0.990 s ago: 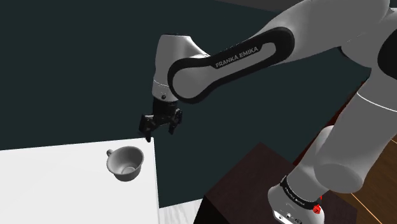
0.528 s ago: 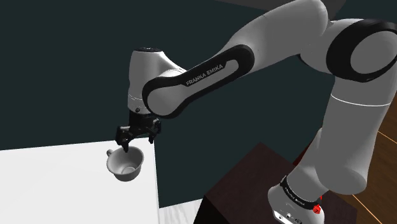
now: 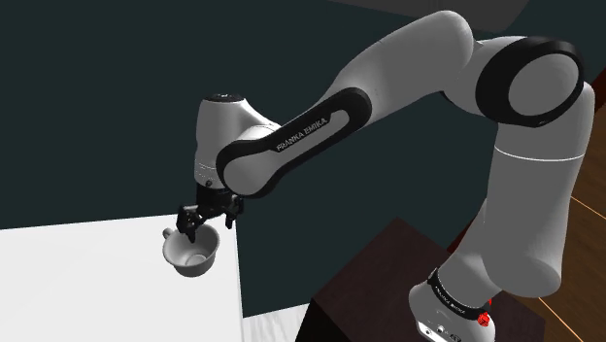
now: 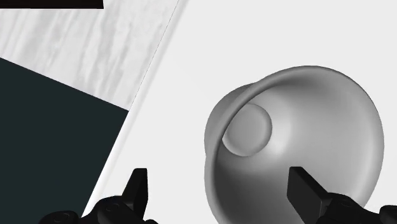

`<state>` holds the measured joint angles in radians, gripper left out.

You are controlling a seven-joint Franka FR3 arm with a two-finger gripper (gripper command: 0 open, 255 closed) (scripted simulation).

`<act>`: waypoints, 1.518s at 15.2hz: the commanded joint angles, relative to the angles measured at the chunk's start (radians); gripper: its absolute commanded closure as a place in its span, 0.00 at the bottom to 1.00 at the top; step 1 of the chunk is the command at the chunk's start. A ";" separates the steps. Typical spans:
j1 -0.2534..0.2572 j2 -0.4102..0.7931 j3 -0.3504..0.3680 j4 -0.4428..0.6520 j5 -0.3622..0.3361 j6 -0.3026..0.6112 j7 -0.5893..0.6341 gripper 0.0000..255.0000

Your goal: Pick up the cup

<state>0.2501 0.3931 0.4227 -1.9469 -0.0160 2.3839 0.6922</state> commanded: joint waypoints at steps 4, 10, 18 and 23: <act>-0.001 0.002 -0.001 -0.002 -0.001 0.004 -0.001 1.00; 0.002 0.004 -0.001 0.001 -0.002 0.004 0.002 1.00; -0.012 -0.060 0.014 0.030 0.025 -0.085 -0.006 1.00; -0.018 -0.094 0.021 0.055 0.040 -0.143 -0.010 1.00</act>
<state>0.2339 0.3068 0.4423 -1.8964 0.0203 2.2531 0.6839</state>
